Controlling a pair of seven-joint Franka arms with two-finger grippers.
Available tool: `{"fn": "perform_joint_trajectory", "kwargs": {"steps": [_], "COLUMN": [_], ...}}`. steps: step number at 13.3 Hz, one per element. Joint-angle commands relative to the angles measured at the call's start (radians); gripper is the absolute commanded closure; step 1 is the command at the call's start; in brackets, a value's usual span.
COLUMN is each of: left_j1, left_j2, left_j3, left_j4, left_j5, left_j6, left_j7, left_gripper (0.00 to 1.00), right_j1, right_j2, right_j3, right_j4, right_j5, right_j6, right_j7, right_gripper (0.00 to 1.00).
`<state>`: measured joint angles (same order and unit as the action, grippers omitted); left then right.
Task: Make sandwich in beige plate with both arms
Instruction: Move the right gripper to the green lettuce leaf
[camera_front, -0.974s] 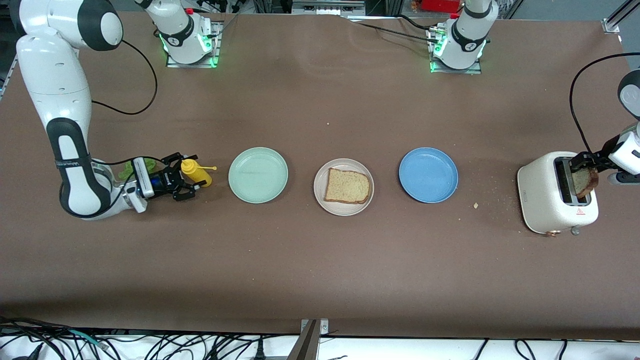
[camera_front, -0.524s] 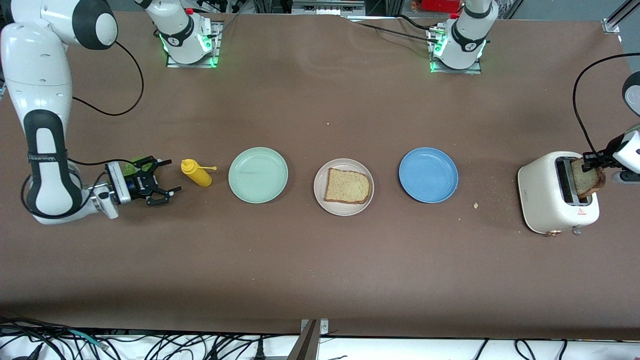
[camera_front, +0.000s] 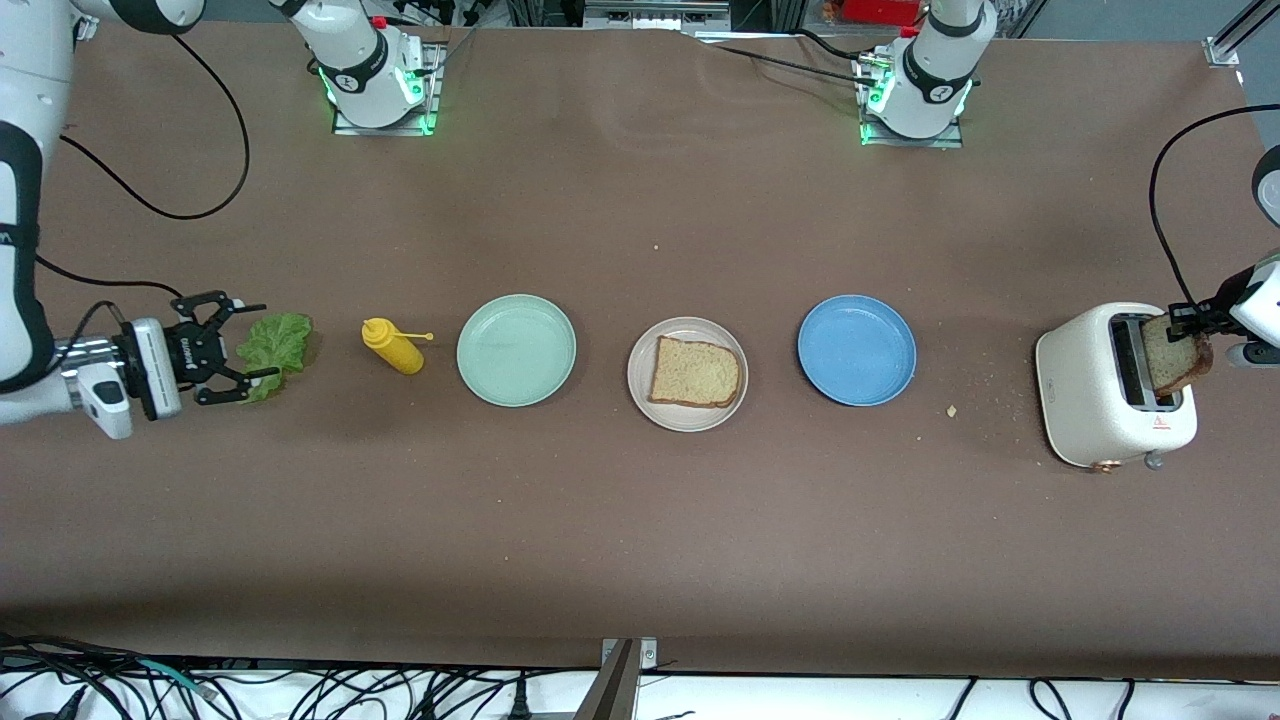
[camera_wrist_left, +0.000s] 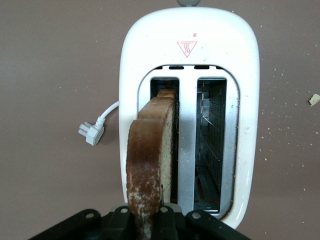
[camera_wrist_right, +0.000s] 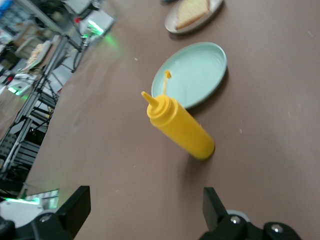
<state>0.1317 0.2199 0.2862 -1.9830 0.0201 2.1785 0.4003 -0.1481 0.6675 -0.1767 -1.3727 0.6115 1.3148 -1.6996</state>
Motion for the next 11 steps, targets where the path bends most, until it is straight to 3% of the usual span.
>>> {"fn": "perform_joint_trajectory", "kwargs": {"steps": [1, 8, 10, 11], "left_j1": [0.006, 0.003, 0.002, 0.0], "left_j2": [0.015, 0.015, 0.015, 0.013], "left_j3": [-0.004, -0.004, -0.005, -0.005], "left_j4": [0.032, 0.032, 0.033, 0.049], "left_j5": [0.015, 0.015, 0.015, 0.017], "left_j6": [-0.023, -0.025, -0.031, -0.048], "left_j7": [0.017, 0.015, 0.015, 0.015], "left_gripper": [1.0, 1.0, 1.0, 1.0], "right_j1": [0.013, 0.082, 0.102, 0.102], "right_j2": [-0.094, -0.164, -0.19, -0.236], "right_j3": [0.006, 0.006, 0.011, 0.016], "right_j4": [-0.017, -0.023, -0.099, -0.211], "right_j5": [-0.116, -0.458, -0.541, -0.556], "right_j6": [0.05, 0.199, 0.3, 0.393], "right_j7": [0.246, 0.69, 0.811, 0.869], "right_gripper": [0.0, 0.0, 0.0, 0.0]}}
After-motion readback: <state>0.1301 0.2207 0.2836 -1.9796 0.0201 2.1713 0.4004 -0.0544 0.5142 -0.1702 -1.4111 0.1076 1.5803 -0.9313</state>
